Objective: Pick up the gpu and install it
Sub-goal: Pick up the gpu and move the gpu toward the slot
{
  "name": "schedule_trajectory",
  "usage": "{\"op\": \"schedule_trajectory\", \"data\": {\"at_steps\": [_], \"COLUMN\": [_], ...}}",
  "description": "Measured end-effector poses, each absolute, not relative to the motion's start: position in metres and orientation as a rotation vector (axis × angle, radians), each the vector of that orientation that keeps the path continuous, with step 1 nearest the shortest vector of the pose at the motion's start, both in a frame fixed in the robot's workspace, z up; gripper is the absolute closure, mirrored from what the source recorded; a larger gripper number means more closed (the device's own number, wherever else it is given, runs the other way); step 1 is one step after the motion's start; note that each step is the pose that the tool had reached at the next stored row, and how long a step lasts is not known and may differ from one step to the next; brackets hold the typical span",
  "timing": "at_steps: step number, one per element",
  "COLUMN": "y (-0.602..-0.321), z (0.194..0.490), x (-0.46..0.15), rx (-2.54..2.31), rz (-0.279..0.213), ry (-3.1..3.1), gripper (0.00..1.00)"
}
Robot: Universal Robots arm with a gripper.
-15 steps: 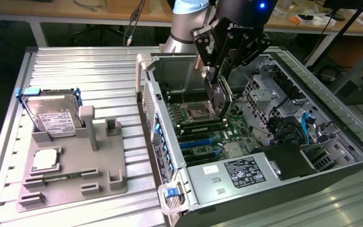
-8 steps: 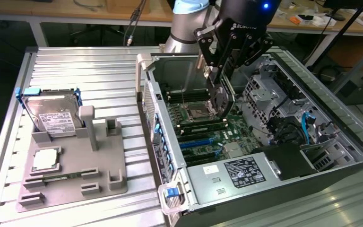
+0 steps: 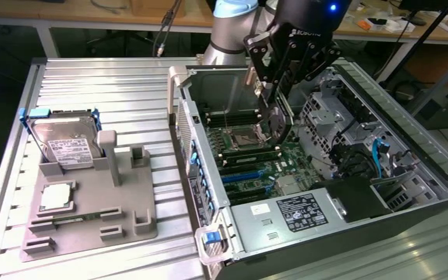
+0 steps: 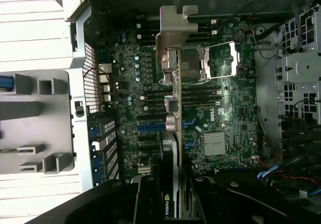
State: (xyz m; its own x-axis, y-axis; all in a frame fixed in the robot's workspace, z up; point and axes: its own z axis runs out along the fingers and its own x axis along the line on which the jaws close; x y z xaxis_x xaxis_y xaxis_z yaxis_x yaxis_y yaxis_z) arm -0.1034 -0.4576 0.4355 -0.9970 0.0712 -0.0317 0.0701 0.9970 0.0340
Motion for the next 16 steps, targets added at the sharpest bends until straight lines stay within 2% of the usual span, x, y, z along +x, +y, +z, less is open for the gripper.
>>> {"op": "schedule_trajectory", "data": {"at_steps": [16], "y": [-0.458], "z": [0.435], "x": [-0.090], "rx": [0.110], "rz": [0.051], "ry": [3.106], "gripper": [0.73]}}
